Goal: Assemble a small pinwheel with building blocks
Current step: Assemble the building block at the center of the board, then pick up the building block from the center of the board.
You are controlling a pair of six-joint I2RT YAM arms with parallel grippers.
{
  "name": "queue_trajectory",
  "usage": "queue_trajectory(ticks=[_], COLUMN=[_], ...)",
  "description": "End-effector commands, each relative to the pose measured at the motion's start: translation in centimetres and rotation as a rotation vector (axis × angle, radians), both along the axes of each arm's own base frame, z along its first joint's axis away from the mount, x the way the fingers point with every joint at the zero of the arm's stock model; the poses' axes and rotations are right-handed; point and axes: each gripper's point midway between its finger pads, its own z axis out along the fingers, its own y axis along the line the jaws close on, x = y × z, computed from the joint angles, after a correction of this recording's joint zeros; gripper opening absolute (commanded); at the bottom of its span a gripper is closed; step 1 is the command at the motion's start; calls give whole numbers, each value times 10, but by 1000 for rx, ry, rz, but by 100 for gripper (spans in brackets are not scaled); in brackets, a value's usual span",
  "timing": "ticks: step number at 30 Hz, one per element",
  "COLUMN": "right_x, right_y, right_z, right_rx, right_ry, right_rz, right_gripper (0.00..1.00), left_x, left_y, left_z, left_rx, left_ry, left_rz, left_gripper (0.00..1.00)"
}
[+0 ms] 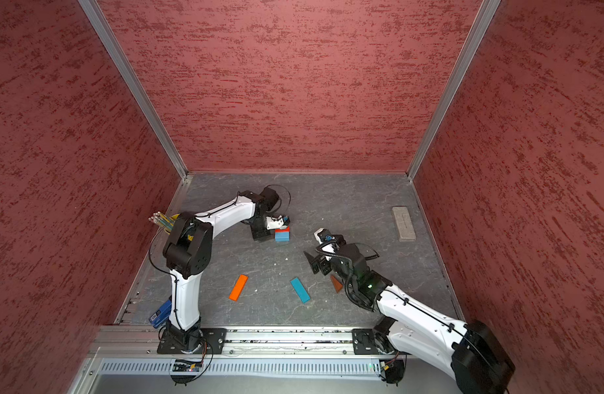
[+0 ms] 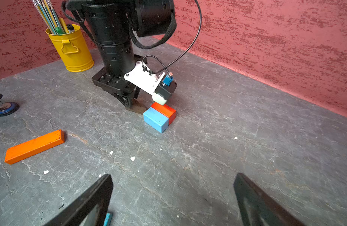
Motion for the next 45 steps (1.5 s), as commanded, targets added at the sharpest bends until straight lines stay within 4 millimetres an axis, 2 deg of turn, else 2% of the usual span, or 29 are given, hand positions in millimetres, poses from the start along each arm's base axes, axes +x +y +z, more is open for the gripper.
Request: queue_trajectory(ticks=[1, 4, 8, 10, 12, 14, 16, 19, 22, 24, 26, 28, 30, 33, 35, 38, 40, 45], right_x=[3, 8, 25, 35, 42, 43, 42, 40, 48, 41, 28, 21, 24, 35, 38, 29, 14, 7], right_y=[-5, -14, -35, -52, -72, -83, -81, -76, -94, -100, -104, -107, -111, -111, -106, -114, -117, -108], right_z=[4, 10, 14, 7, 2, 0, 3, 6, 4, -15, -42, -63, -69, -56, -53, -70, -86, -89], right_rx=[22, 39, 10, -57, -136, -228, -312, -427, -543, -635, -706, -726, -743, -705, -678, -744, -780, -740], right_ry=[-7, -7, 22, 48, 50, 18, -24, -22, 86, 189, 300, 388, 395, 374, 385, 469, 550, 545], right_rz=[-24, -67, -198, -302, -405, -423, -347, -209, -216, -171, -117, -103, -127, -177, -147, -100, -34, 31], right_gripper=[99, 99, 99, 98, 98, 99, 98, 98, 98, 96, 84, 76, 75, 77, 77, 73, 70, 68], left_x=[-2, -5, -19, -36, -55, -77, -100, -127, -146, -151, -160, -159, -155, -159, -162, -162, -162, -154], left_y=[-10, -16, -23, -28, -33, -37, -40, -44, -49, -56, -63, -63, -62, -61, -60, -58, -57, -54], left_z=[28, 60, 117, 146, 174, 196, 212, 218, 200, 189, 184, 188, 192, 194, 191, 187, 186, 183], left_rx=[-87, -177, -340, -457, -596, -738, -874, -1020, -1089, -1106, -1112, -1094, -1100, -1102, -1089, -1063, -1054, -1018], left_ry=[-26, -69, -197, -267, -347, -429, -506, -533, -452, -430, -398, -398, -407, -407, -418, -456, -472, -499], left_rz=[0, 19, 19, 11, -17, -63, -125, -165, -173, -172, -210, -203, -164, -187, -209, -231, -240, -214], left_gripper=[39, 40, 40, 41, 46, 62, 100, 100, 100, 100, 100, 100, 100, 100, 100, 100, 100, 100])
